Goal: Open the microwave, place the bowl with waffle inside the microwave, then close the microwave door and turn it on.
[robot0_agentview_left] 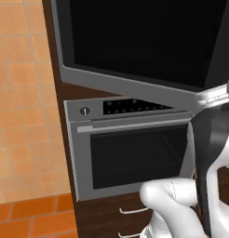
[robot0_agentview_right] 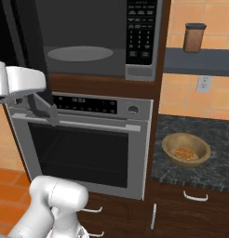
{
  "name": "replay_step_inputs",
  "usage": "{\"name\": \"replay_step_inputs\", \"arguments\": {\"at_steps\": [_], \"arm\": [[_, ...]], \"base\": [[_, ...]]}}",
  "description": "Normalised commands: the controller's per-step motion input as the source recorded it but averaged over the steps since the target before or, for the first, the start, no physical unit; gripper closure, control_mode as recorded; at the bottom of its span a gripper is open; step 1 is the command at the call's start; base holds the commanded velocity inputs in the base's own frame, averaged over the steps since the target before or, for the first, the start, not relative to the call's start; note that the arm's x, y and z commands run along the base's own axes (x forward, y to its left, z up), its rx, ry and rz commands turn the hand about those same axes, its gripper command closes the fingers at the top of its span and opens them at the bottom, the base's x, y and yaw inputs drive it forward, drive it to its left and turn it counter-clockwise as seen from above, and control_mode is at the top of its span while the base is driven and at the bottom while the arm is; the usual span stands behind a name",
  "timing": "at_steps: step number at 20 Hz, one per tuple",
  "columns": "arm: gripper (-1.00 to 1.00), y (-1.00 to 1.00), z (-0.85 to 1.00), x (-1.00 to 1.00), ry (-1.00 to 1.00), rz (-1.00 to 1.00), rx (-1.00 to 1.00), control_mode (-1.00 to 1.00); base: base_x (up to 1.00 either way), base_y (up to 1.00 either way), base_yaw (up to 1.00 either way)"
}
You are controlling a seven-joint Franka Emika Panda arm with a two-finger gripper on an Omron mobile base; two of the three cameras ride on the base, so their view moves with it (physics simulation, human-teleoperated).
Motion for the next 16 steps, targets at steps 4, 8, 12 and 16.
{"name": "replay_step_inputs", "arguments": {"at_steps": [4,8,12,16], "arm": [[1.0,0.38,0.03,-0.64,-0.04,-0.14,-0.12,-1.0],[-1.0,0.37,0.2,-0.64,-0.03,-0.12,-0.1,-1.0],[-1.0,0.15,0.35,-0.42,0.0,-0.08,-0.04,-1.0],[-1.0,0.34,0.43,-0.38,-0.06,0.0,0.0,-1.0]], "base": [[0.0,0.0,0.0],[0.0,0.0,0.0],[0.0,0.0,0.0],[0.0,0.0,0.0]]}}
